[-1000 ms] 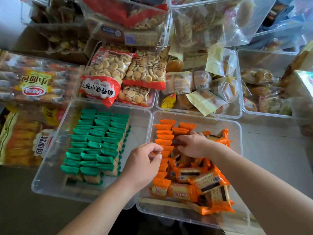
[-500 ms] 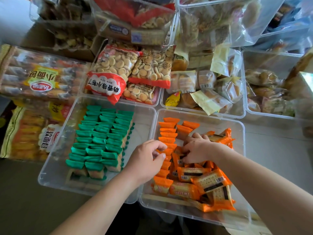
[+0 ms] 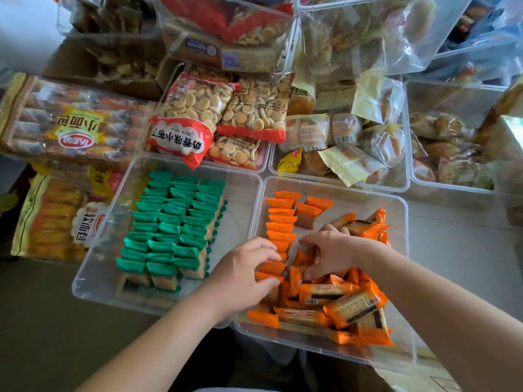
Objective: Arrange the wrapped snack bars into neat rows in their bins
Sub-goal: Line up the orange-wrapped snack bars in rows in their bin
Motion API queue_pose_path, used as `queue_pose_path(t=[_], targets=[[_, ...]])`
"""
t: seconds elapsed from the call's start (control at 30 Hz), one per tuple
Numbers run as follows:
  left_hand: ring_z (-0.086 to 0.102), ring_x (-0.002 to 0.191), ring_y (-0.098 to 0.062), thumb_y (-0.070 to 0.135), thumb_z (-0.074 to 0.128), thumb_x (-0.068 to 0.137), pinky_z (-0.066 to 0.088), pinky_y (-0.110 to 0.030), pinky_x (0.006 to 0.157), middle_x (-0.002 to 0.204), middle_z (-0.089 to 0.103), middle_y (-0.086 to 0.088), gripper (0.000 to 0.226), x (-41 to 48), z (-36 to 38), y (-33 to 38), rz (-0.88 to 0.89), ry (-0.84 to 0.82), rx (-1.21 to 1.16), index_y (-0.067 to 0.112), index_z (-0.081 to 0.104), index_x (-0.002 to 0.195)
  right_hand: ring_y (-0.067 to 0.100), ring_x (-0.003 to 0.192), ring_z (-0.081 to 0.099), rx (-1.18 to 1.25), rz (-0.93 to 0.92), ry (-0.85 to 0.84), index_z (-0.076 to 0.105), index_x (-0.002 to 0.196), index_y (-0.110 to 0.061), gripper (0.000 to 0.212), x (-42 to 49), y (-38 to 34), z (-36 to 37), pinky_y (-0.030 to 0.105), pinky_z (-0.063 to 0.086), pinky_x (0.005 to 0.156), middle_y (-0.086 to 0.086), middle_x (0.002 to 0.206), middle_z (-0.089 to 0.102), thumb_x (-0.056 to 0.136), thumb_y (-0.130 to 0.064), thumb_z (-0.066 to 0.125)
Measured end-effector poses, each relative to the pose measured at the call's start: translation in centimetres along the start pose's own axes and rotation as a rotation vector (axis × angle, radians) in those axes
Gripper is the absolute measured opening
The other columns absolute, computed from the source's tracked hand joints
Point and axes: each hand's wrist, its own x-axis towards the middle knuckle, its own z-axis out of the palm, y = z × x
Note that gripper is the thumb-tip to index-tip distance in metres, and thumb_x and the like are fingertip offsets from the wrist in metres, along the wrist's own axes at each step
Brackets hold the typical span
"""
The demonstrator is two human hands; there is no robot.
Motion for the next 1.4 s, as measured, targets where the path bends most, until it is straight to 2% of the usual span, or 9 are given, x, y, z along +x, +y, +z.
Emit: queue_pose_path(t=[0.27,0.4,0.53,0.7,0.93,1.03,1.13,1.27,1.4], targets=[[0.057,0.117,-0.001,0.037,0.085,0.084,0.048,-0.026,0.102,0.134,0.054,0.025,0.036,-0.5,-0.5,0.9,-0.003,-0.093,0.069,0.03,0.073,0.118,0.016,0.123,0.04,0.016,-0.118,0.122,0.054,0.12,-0.044,0.045,-3.4,-0.8,0.5,0.042,0.03,0.106,-0.014,0.115,0.056,0.079,-0.053,0.072],[0.05,0.127,0.002,0.032,0.083,0.086,0.039,-0.016,0.109,0.14,0.054,0.018,0.041,-0.8,-0.6,1.4,0.047,-0.093,0.114,0.027,0.071,0.126,0.017,0.12,0.044,-0.084,-0.245,0.294,0.054,0.129,-0.042,0.047,-4.6,-1.4,1.5,0.038,0.035,0.094,-0.014,0.121,0.055,0.086,-0.049,0.071],[0.035,0.145,-0.006,0.045,0.087,0.079,0.025,-0.02,0.118,0.147,0.055,0.01,0.058,-1.9,0.1,0.7,0.137,-0.16,0.286,0.024,0.07,0.129,0.019,0.126,0.045,-0.094,-0.285,0.396,0.054,0.135,-0.038,0.049,-5.8,-1.4,2.3,0.04,0.041,0.106,-0.011,0.132,0.054,0.09,-0.041,0.071],[0.035,0.15,-0.014,0.043,0.089,0.076,0.036,-0.038,0.122,0.143,0.061,0.006,0.059,-2.6,0.5,0.7,0.114,-0.027,0.286,0.022,0.071,0.128,0.021,0.094,0.064,0.278,-0.158,0.419,0.044,0.132,-0.029,0.041,-8.4,-1.9,3.0,0.037,0.056,0.078,-0.005,0.11,0.063,0.097,-0.035,0.065],[0.042,0.139,-0.003,0.043,0.083,0.084,0.035,-0.023,0.115,0.139,0.057,0.017,0.062,-2.9,0.1,3.0,-0.01,0.024,0.142,0.027,0.061,0.14,0.003,0.09,0.068,0.857,-0.04,0.601,0.056,0.118,-0.036,0.043,-12.5,-3.5,4.2,0.02,0.056,0.072,-0.015,0.102,0.069,0.082,-0.027,0.078],[0.051,0.125,0.013,0.039,0.085,0.085,0.041,-0.016,0.108,0.134,0.057,0.028,0.064,-2.5,0.1,5.2,-0.127,-0.038,-0.173,0.039,0.055,0.142,0.007,0.089,0.073,1.086,-0.078,0.612,0.062,0.118,-0.034,0.043,-14.0,-4.4,4.5,0.032,0.061,0.078,-0.009,0.099,0.075,0.078,-0.028,0.078],[0.063,0.119,0.006,0.023,0.087,0.086,0.05,-0.02,0.105,0.125,0.071,0.019,0.054,-2.5,-0.1,6.1,-0.102,-0.084,-0.383,0.032,0.064,0.133,0.012,0.1,0.074,1.202,-0.12,0.602,0.06,0.128,-0.033,0.048,-15.2,-5.5,4.6,0.039,0.061,0.09,-0.006,0.106,0.077,0.084,-0.02,0.075],[0.071,0.102,-0.003,0.028,0.093,0.077,0.057,-0.022,0.091,0.108,0.077,0.016,0.048,-2.4,-1.0,6.6,-0.117,-0.083,-0.433,0.033,0.071,0.119,0.013,0.109,0.073,1.419,-0.047,0.652,0.052,0.144,-0.032,0.067,-15.6,-7.6,5.1,0.042,0.059,0.098,-0.004,0.117,0.076,0.087,-0.011,0.08],[0.071,0.096,-0.001,0.03,0.093,0.076,0.059,-0.021,0.085,0.1,0.076,0.018,0.043,-2.6,-2.1,6.2,-0.147,-0.092,-0.415,0.036,0.071,0.112,0.016,0.111,0.073,1.53,0.001,0.709,0.059,0.138,-0.024,0.052,-15.5,-10.0,5.4,0.047,0.057,0.101,-0.002,0.116,0.078,0.091,-0.009,0.077]])
